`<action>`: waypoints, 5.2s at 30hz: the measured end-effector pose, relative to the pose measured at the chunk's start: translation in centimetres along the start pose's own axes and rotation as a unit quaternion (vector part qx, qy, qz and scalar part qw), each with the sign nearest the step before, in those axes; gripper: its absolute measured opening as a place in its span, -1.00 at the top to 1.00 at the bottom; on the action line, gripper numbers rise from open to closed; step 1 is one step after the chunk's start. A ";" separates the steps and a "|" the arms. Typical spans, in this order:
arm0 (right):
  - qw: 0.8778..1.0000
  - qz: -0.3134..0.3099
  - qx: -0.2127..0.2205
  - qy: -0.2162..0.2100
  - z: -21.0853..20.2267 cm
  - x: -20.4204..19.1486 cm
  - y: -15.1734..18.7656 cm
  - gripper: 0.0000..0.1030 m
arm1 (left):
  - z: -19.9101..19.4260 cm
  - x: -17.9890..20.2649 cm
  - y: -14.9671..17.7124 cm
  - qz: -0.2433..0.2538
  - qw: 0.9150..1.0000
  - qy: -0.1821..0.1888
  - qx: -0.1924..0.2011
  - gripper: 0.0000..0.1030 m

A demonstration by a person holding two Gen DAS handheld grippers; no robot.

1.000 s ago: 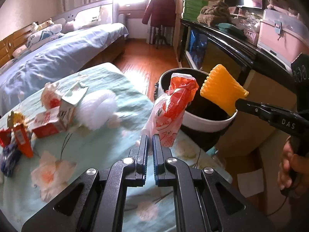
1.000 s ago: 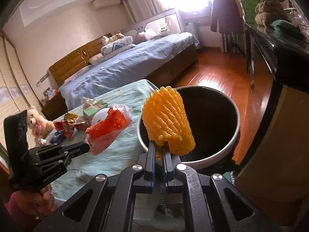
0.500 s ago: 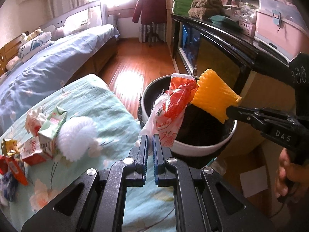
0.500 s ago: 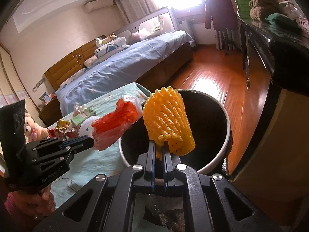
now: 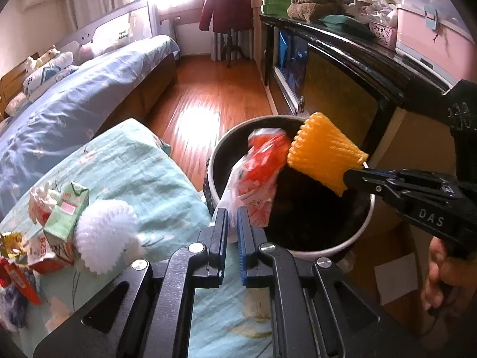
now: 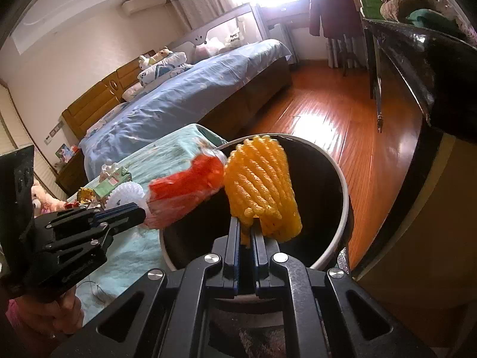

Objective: Collect trash
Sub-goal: 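Carry both items over the bin and open both tools to drop them, then grasp the white foam net with the right tool while the left tool grasps the orange snack bag, then carry both items over the bin and open both tools to drop them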

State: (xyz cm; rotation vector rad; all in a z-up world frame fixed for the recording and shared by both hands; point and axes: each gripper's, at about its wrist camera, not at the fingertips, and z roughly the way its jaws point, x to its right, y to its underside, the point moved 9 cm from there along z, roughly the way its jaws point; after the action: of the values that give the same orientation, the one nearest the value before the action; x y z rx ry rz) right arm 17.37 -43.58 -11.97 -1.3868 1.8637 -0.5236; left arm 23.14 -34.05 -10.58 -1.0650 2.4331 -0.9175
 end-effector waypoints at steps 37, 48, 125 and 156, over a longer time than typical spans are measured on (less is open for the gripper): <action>0.993 -0.050 -0.034 -0.097 2.7 -12.8 3.5 -0.52 | -7.9 -15.0 13.3 -0.194 0.972 -0.129 0.018 -0.46; 0.987 -0.088 -0.055 -0.120 5.5 -17.7 4.7 -0.61 | -9.4 -20.4 16.3 -0.249 0.953 -0.171 0.013 -0.46; 0.998 -0.019 0.003 -0.058 -0.9 -7.9 3.5 0.51 | -6.4 -7.1 8.5 -0.124 0.992 -0.021 0.026 0.50; 0.999 0.023 0.019 0.022 -0.9 1.4 0.6 0.50 | -1.0 0.2 1.1 -0.054 0.998 0.037 0.009 0.50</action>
State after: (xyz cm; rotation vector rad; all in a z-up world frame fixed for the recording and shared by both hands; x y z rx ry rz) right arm 16.11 -44.81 -12.27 -1.3146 1.9068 -0.5684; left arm 21.88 -33.23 -10.54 -1.1854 2.4428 -1.0273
